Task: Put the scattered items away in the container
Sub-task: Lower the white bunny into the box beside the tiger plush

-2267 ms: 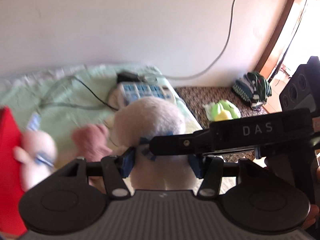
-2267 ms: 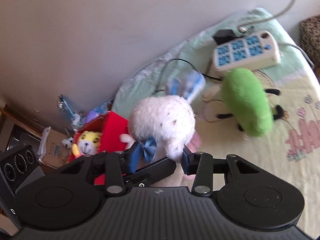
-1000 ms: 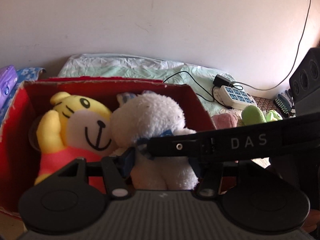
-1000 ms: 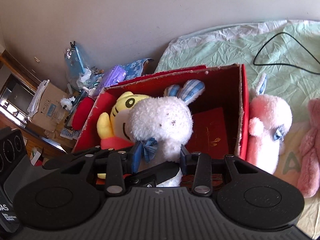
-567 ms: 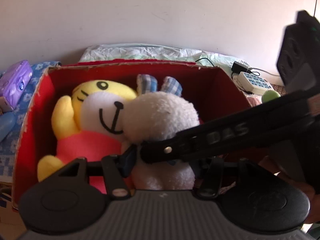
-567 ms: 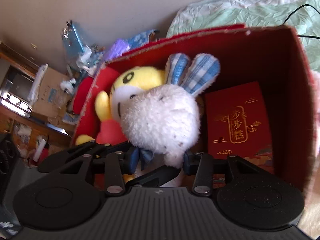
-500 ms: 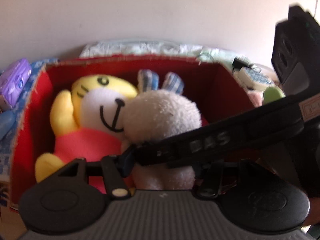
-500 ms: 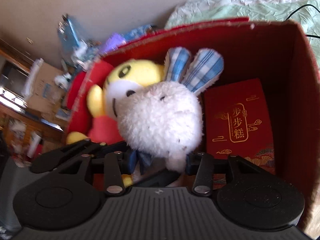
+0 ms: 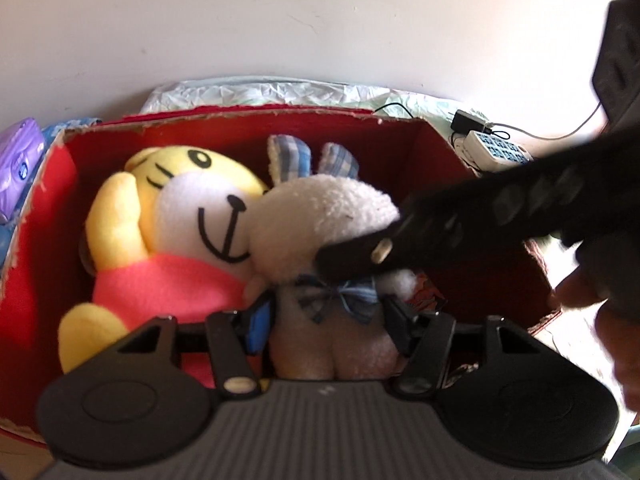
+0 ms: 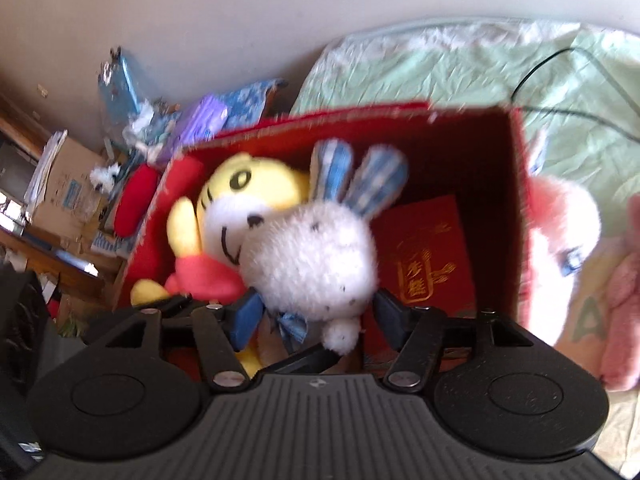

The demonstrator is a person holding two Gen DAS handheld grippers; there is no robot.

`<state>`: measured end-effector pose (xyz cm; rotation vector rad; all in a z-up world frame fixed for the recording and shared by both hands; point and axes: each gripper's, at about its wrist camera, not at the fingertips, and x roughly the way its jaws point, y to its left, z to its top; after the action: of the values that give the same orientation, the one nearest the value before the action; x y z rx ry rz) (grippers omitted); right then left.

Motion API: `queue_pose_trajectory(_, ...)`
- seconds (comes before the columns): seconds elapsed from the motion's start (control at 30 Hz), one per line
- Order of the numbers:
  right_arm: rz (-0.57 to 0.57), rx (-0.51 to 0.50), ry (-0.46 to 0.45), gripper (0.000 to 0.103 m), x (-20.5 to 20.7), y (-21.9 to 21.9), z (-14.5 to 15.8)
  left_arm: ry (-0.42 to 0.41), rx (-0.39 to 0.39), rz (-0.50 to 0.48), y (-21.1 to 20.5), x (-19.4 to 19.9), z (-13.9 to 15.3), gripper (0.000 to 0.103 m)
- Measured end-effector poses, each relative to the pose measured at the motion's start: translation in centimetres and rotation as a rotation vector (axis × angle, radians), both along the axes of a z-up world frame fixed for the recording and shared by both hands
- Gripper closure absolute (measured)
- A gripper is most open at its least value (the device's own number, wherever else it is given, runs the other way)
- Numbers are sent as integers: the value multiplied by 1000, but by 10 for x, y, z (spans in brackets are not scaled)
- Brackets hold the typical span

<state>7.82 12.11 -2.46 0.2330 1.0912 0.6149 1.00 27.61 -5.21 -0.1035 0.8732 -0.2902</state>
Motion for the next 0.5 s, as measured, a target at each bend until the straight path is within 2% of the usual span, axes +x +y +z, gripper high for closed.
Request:
queue_pose_trajectory(0.13, -50, -21, -53, 51, 0, -5, 13, 10, -3, 6, -3, 0, 1, 43)
queue_pose_trajectory(0.2, -40, -30, -39, 60, 5, 1, 10, 17, -3, 9, -6, 2, 1, 45)
queue_pose_trajectory(0.5, -62, -72, -17, 61, 20, 5, -5, 57, 70, 28, -23, 18, -2, 43)
